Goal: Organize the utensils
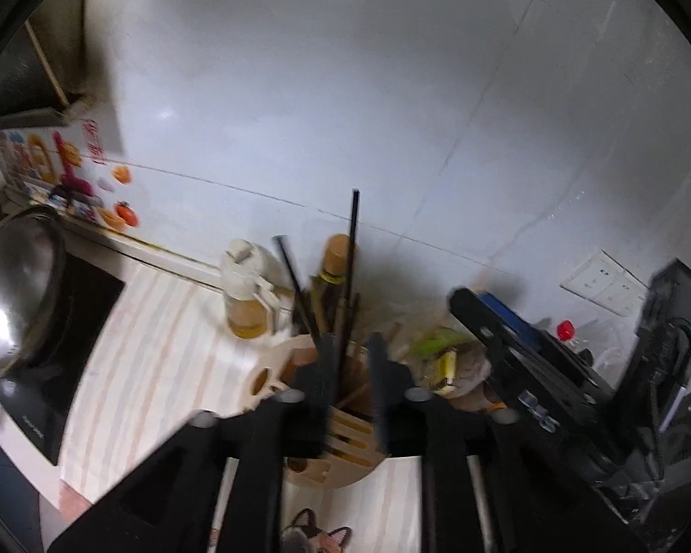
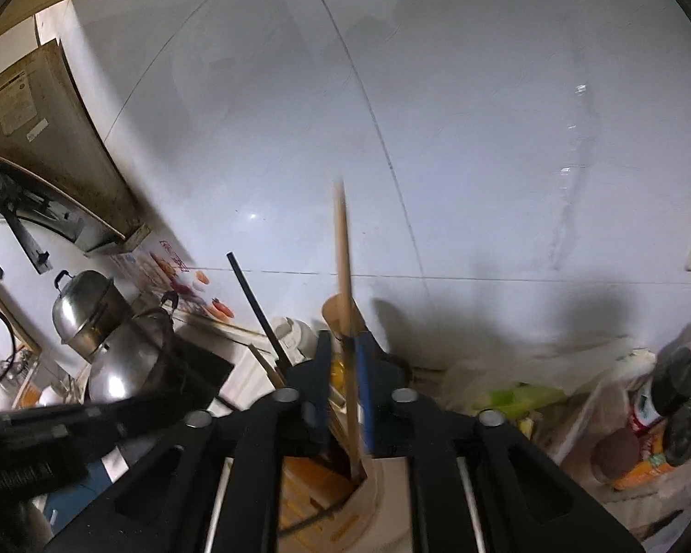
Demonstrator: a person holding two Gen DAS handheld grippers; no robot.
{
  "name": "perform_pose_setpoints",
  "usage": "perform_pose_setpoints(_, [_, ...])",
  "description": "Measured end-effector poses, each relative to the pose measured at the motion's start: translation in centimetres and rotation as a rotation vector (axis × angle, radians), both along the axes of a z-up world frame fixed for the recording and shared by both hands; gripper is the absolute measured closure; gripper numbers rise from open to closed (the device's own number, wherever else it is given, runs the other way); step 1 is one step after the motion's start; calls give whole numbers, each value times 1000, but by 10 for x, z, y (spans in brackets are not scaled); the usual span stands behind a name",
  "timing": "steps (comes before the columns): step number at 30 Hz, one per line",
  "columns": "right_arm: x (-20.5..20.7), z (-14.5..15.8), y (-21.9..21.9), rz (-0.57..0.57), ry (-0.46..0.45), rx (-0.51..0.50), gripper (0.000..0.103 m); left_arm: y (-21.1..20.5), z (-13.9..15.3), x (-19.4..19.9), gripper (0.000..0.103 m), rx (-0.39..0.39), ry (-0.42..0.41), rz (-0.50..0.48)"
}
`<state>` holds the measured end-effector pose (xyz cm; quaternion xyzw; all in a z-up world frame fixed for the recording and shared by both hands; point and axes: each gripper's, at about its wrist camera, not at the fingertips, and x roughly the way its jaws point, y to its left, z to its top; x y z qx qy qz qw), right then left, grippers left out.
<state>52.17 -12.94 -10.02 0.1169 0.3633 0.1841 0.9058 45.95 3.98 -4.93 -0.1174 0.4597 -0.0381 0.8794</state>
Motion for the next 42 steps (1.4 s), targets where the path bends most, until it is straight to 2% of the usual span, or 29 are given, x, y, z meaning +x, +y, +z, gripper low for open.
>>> perform_pose_setpoints(1, [-3, 2, -2, -1, -1, 4, 60, 2, 4, -4, 47, 26, -15, 17])
perform_pose_setpoints(2, [-8, 4, -5, -7, -4, 2, 58, 4, 6, -8, 24, 47, -23, 34])
perform_pose_setpoints(6, [-27, 13, -20, -31, -11, -12, 54, 13, 12, -21, 21, 77, -59, 80])
perform_pose_setpoints(9, [-42, 17, -27, -52, -16, -31, 46, 15, 9, -32, 17, 123, -73, 100])
perform_pose_setpoints(12, [-60, 17, -32, -80, -19, -71, 35, 16, 2, -42, 1, 161, -91, 117])
perform_pose_setpoints(14, [-70, 14, -35, -90, -13, -100, 26, 15, -4, -51, 0, 212, -116, 136])
perform_pose_setpoints(16, [-80, 8, -33, -102, -10, -158, 7, 14, -11, -58, 0, 274, -127, 154])
perform_pose_setpoints(18, [-88, 2, -31, -102, -4, -195, 0, 13, -19, -65, 0, 306, -133, 159])
perform_pose_setpoints(23, [-103, -9, -22, -119, -4, -281, 0, 12, -37, -78, 0, 328, -104, 173])
perform_pose_setpoints(29, [-122, -6, -16, -119, -29, -335, 0, 6, -36, -101, 0, 328, -110, 183])
perform_pose_setpoints(35, [-170, 15, -18, -162, -63, -345, 0, 2, -14, -147, 0, 307, -167, 175])
perform_pose_setpoints(42, [-256, 54, -12, -233, -127, -358, 0, 6, 15, -219, 0, 280, -236, 123])
